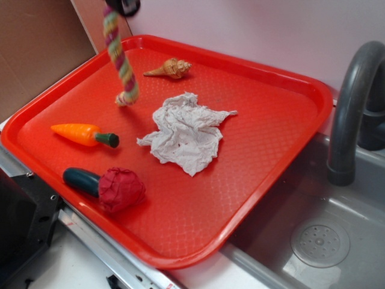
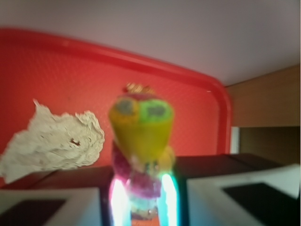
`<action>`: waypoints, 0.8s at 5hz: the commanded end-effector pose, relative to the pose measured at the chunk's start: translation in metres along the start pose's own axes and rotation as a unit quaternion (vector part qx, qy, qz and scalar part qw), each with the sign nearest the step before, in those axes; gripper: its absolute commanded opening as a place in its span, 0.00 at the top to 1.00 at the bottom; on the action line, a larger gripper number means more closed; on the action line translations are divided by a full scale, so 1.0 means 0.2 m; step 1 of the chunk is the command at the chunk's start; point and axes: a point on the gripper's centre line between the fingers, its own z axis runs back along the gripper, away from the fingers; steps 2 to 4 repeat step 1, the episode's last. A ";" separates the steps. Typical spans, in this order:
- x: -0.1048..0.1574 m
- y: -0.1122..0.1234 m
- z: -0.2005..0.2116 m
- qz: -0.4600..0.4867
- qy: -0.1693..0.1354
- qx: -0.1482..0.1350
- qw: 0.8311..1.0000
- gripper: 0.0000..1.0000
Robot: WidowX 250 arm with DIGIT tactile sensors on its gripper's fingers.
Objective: Grab the multicolored rope.
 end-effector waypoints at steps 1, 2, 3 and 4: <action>-0.07 0.03 0.24 0.024 -0.064 -0.018 0.997 1.00; -0.07 0.03 0.24 0.024 -0.064 -0.018 0.997 1.00; -0.07 0.03 0.24 0.024 -0.064 -0.018 0.997 1.00; -0.07 0.03 0.24 0.024 -0.064 -0.018 0.997 1.00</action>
